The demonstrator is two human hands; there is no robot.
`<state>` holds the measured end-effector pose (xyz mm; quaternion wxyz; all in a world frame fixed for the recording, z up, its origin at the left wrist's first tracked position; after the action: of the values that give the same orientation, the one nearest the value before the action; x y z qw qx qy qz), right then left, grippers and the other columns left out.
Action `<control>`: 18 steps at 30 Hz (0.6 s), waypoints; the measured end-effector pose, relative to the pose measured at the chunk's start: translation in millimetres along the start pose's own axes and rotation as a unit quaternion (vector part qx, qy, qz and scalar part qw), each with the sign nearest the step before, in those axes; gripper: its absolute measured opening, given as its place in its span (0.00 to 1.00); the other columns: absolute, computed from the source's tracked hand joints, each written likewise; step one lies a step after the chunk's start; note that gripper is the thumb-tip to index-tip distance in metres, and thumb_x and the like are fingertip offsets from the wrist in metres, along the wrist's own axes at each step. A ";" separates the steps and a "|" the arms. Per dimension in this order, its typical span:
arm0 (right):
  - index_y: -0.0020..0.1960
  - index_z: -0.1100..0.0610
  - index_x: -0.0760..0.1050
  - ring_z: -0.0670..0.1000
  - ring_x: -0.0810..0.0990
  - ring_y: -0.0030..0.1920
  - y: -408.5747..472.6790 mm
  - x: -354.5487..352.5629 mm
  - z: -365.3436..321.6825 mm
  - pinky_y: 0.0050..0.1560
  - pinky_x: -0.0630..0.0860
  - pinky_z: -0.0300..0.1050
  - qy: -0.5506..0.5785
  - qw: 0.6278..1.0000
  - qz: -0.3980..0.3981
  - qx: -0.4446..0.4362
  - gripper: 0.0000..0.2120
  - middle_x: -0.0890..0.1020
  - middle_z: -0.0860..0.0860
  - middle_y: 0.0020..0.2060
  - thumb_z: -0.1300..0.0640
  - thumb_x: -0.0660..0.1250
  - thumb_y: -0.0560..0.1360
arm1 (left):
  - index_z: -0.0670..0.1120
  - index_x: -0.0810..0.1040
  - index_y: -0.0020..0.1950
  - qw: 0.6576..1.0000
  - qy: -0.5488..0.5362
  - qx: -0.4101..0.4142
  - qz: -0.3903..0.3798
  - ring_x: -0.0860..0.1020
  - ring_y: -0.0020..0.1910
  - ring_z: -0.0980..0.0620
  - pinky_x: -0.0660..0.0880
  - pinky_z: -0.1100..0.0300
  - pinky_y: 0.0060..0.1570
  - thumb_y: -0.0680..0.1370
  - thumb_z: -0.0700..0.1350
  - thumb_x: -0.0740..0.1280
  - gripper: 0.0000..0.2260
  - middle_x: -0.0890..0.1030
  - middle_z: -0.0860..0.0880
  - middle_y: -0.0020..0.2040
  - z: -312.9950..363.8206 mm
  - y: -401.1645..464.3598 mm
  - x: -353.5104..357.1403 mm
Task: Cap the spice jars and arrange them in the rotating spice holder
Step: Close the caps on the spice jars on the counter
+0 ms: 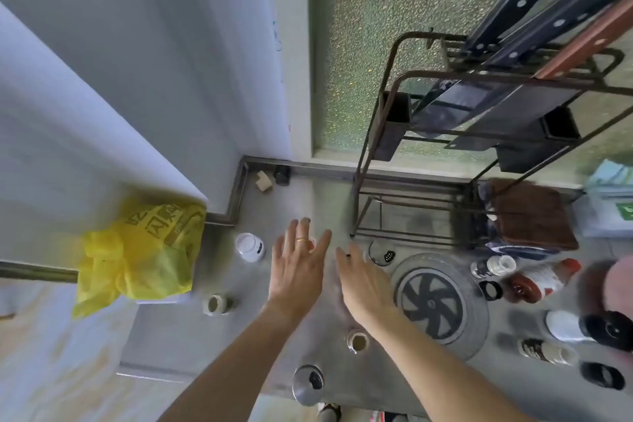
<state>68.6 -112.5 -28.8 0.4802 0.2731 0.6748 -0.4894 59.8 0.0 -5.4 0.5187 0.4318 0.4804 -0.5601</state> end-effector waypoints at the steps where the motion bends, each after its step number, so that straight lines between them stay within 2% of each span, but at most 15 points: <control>1: 0.75 0.58 0.58 0.59 0.81 0.57 7.8 4.4 -0.4 0.48 0.80 0.52 -0.003 1.000 -0.015 0.005 0.27 0.64 0.59 0.73 0.63 0.64 0.79 | 0.55 0.66 0.73 1.000 0.009 -0.001 -0.027 0.66 0.73 0.40 0.75 0.46 0.62 0.78 0.44 0.69 0.25 0.64 0.42 0.75 -3.3 4.5 5.6; 3: 0.75 0.59 0.58 0.59 0.82 0.56 19.1 13.8 0.1 0.49 0.80 0.51 0.002 1.000 -0.024 0.012 0.27 0.62 0.61 0.75 0.64 0.64 0.79 | 0.55 0.62 0.74 0.998 0.013 -0.004 -0.055 0.68 0.70 0.40 0.78 0.48 0.59 0.79 0.44 0.68 0.26 0.62 0.42 0.76 -9.2 9.8 19.8; 6: 0.74 0.60 0.60 0.59 0.83 0.55 33.2 29.5 -1.1 0.50 0.80 0.49 -0.015 0.999 -0.038 0.019 0.26 0.59 0.65 0.77 0.63 0.65 0.79 | 0.50 0.65 0.71 0.994 0.008 -0.013 -0.106 0.76 0.62 0.41 0.80 0.50 0.54 0.80 0.40 0.66 0.22 0.67 0.42 0.72 -13.6 15.3 38.4; 8: 0.72 0.61 0.63 0.58 0.83 0.54 38.4 38.8 -2.1 0.50 0.79 0.47 -0.031 0.999 -0.041 0.014 0.24 0.65 0.65 0.73 0.62 0.66 0.78 | 0.48 0.69 0.67 0.994 0.000 -0.020 -0.110 0.80 0.56 0.42 0.82 0.51 0.49 0.78 0.35 0.66 0.19 0.70 0.43 0.67 -13.9 17.7 40.8; 10: 0.67 0.61 0.69 0.57 0.83 0.53 41.4 45.9 -2.3 0.50 0.79 0.46 -0.046 0.998 -0.039 0.001 0.18 0.72 0.62 0.65 0.62 0.65 0.79 | 0.47 0.70 0.64 0.994 -0.006 -0.022 -0.111 0.81 0.52 0.43 0.82 0.52 0.47 0.76 0.33 0.67 0.18 0.72 0.44 0.62 -14.4 17.5 44.3; 12: 0.63 0.59 0.72 0.56 0.83 0.50 40.5 47.2 -1.9 0.49 0.79 0.46 -0.049 0.998 -0.032 -0.010 0.14 0.75 0.58 0.58 0.63 0.66 0.78 | 0.47 0.71 0.62 0.994 -0.014 -0.025 -0.103 0.82 0.51 0.43 0.82 0.52 0.46 0.77 0.34 0.67 0.16 0.74 0.45 0.59 -14.8 17.0 44.0; 15: 0.61 0.57 0.72 0.56 0.83 0.47 29.8 37.8 2.0 0.45 0.78 0.47 -0.014 1.000 -0.015 -0.007 0.17 0.75 0.55 0.55 0.63 0.71 0.75 | 0.47 0.72 0.63 0.995 -0.036 -0.040 -0.083 0.82 0.51 0.43 0.79 0.52 0.44 0.81 0.39 0.63 0.11 0.76 0.47 0.58 -15.0 13.1 35.4; 18: 0.61 0.53 0.72 0.56 0.83 0.47 7.2 10.2 8.0 0.41 0.76 0.46 0.095 0.994 0.048 0.000 0.14 0.75 0.53 0.54 0.57 0.69 0.76 | 0.45 0.73 0.63 0.983 -0.148 -0.100 -0.036 0.82 0.51 0.41 0.76 0.52 0.45 0.80 0.44 0.66 0.12 0.81 0.45 0.55 -18.7 1.0 14.6</control>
<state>73.7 -118.2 -41.5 0.4369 0.3500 0.7033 -0.4382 59.2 16.0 -22.9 0.6041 0.2725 0.4677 -0.5849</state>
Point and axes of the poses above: each hand's wrist, its own y-axis towards the middle knuckle, its own x-axis out of the palm, z = x × y, the point moved 6 cm from there along y, towards the middle knuckle
